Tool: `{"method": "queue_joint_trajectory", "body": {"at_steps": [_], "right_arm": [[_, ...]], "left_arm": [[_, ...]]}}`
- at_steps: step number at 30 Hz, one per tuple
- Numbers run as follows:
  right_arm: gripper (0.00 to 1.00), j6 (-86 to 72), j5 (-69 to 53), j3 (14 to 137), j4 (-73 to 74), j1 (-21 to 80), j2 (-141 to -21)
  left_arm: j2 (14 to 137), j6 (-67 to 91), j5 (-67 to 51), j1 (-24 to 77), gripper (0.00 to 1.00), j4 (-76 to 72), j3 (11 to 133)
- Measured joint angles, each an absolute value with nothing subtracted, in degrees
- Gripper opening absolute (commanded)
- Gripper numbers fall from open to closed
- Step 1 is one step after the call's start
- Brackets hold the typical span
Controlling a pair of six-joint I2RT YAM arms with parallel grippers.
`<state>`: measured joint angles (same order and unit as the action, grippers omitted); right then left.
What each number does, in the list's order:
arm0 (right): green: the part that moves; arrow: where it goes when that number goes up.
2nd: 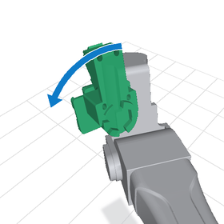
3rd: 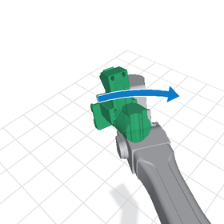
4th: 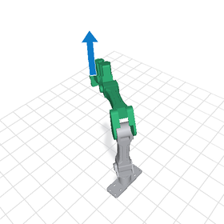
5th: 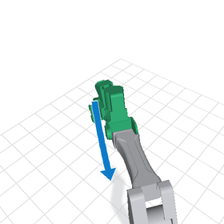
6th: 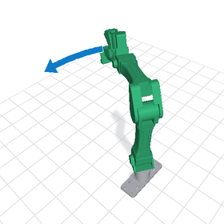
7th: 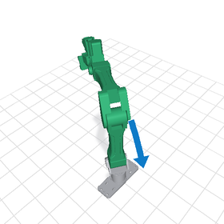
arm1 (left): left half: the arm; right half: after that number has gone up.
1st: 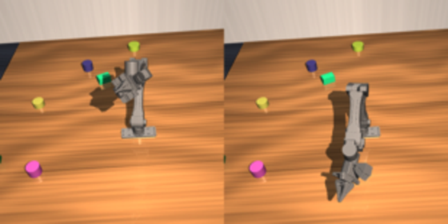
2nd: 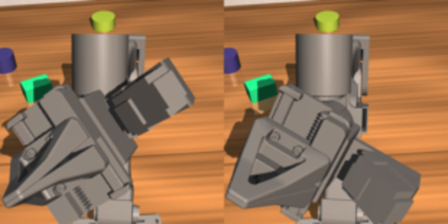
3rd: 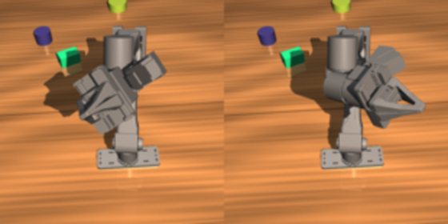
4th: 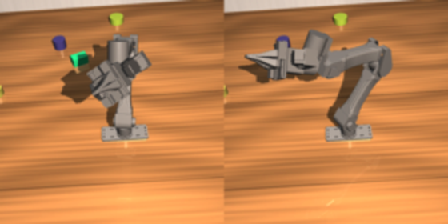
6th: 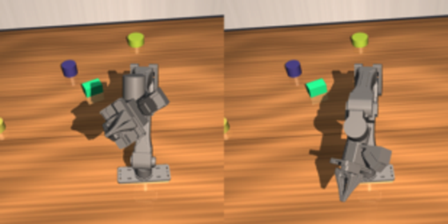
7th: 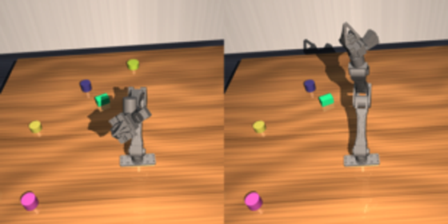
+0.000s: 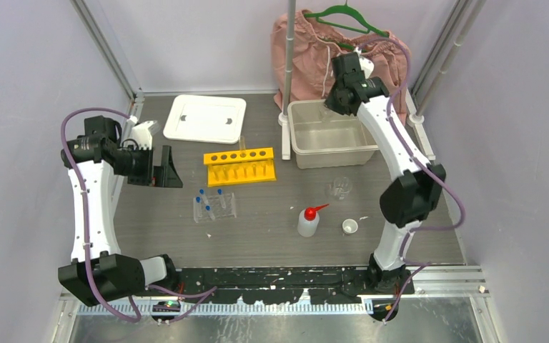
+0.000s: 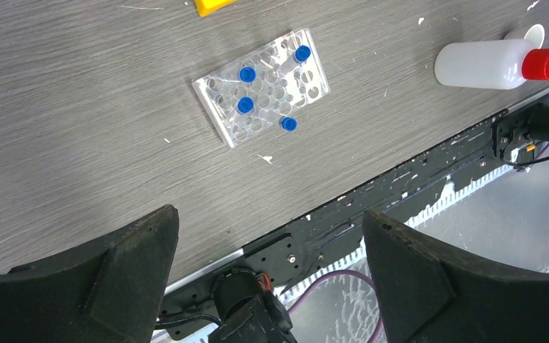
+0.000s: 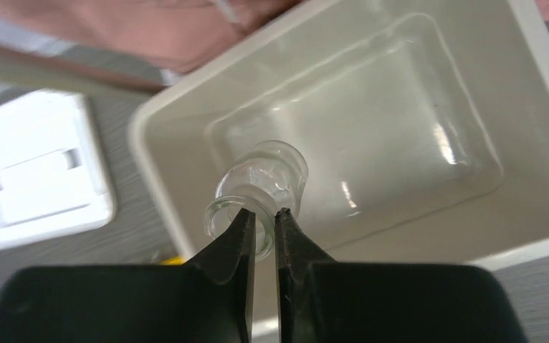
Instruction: Organize the chemistry lab equipment
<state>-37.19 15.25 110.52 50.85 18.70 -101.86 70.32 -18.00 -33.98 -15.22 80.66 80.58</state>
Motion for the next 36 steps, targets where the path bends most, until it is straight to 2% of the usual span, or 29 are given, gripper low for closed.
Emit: {"method": "queue_joint_trajectory", "body": {"at_steps": [5,17,25,28,33,36], "right_arm": [[0.01,-36.07,18.48,110.63,51.68,15.05,-110.13],[0.01,-35.64,22.72,110.43,47.86,9.52,-117.08],[0.01,-34.79,25.8,107.28,44.95,9.54,-121.3],[0.14,-34.74,26.39,107.28,44.05,9.61,-122.13],[0.52,-34.54,28.08,104.9,41.15,10.17,-121.82],[0.65,-34.57,29.63,100.82,38.96,10.63,-119.81]], "left_arm": [[70.06,-18.41,-33.87,-15.22,1.0,80.88,80.58],[70.04,-18.46,-33.43,-15.22,1.0,80.88,80.58],[70.04,-18.52,-32.97,-15.22,1.0,80.9,80.58],[70.02,-18.59,-32.95,-15.22,1.0,80.97,80.58],[69.95,-18.65,-32.82,-15.22,1.0,81.08,80.58],[69.89,-18.63,-32.64,-15.22,1.0,81.08,80.58]]}}
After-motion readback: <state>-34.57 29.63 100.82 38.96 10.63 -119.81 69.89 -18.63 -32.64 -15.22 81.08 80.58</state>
